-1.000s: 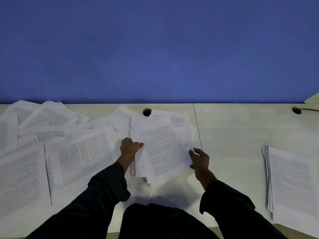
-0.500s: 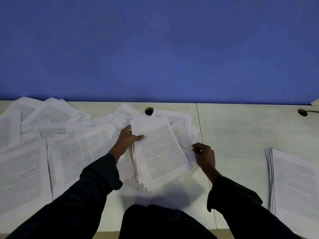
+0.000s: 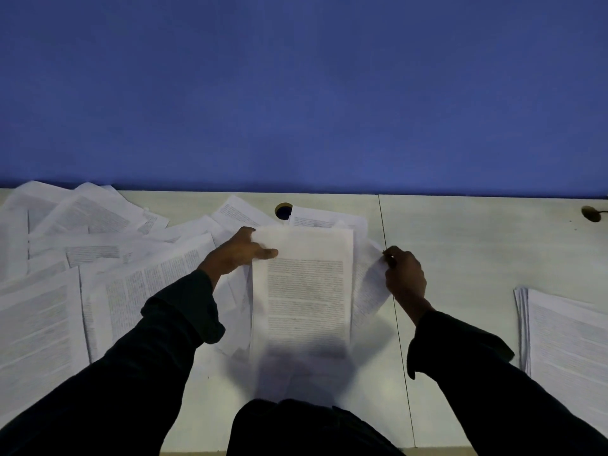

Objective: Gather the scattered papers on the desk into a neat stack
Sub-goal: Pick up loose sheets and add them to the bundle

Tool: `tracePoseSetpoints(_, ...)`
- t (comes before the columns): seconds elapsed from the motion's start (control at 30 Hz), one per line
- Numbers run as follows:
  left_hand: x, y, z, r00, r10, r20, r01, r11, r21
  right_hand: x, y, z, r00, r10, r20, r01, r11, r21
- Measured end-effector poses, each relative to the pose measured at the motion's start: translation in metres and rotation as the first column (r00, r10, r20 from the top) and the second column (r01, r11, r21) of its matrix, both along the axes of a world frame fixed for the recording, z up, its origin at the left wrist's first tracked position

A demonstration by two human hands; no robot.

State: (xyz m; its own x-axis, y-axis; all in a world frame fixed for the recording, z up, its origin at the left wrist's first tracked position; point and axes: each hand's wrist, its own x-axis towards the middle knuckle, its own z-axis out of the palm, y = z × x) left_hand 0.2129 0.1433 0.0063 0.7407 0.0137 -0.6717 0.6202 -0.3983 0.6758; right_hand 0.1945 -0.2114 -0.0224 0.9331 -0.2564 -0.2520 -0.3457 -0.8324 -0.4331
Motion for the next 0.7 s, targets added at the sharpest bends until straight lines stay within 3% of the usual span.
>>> tracePoseSetpoints(0.1, 0.01, -0.017, -0.003, 0.999, -0.036, 0.032, 0.035, 0.999, 0.036, 0.024, 0.017, 0.004, 0.996, 0.064, 0.064, -0.065, 0.998, 0.004)
tracePoseSetpoints(0.17, 0.016, -0.035, -0.014, 0.996, 0.026, 0.089, -0.036, 0.993, 0.115, 0.043, 0.03, 0.007, 0.989, 0.077, 0.125, -0.087, 0.993, 0.076)
tracePoseSetpoints(0.27, 0.018, -0.067, -0.016, 0.963, 0.133, 0.234, -0.182, 0.962, 0.206, 0.06, 0.047, 0.007, 0.982, -0.053, 0.18, 0.014, 0.977, 0.211)
tracePoseSetpoints(0.33, 0.019, -0.08, -0.022, 0.962, 0.096, 0.256, -0.163, 0.953, 0.255, 0.051, 0.056, 0.003, 0.97, -0.219, 0.105, 0.199, 0.965, 0.17)
tracePoseSetpoints(0.43, 0.024, -0.085, -0.032, 0.982, 0.003, 0.19, -0.069, 0.938, 0.341, 0.01, 0.076, -0.004, 0.883, -0.45, -0.133, 0.454, 0.891, 0.001)
tracePoseSetpoints(0.53, 0.033, -0.09, -0.035, 0.988, -0.067, 0.142, 0.008, 0.926, 0.377, -0.025, 0.096, -0.005, 0.817, -0.494, -0.298, 0.492, 0.866, -0.088)
tracePoseSetpoints(0.7, 0.043, -0.097, -0.032, 0.995, -0.033, 0.095, 0.005, 0.96, 0.281, -0.021, 0.108, 0.004, 0.765, -0.484, -0.424, 0.553, 0.832, 0.048)
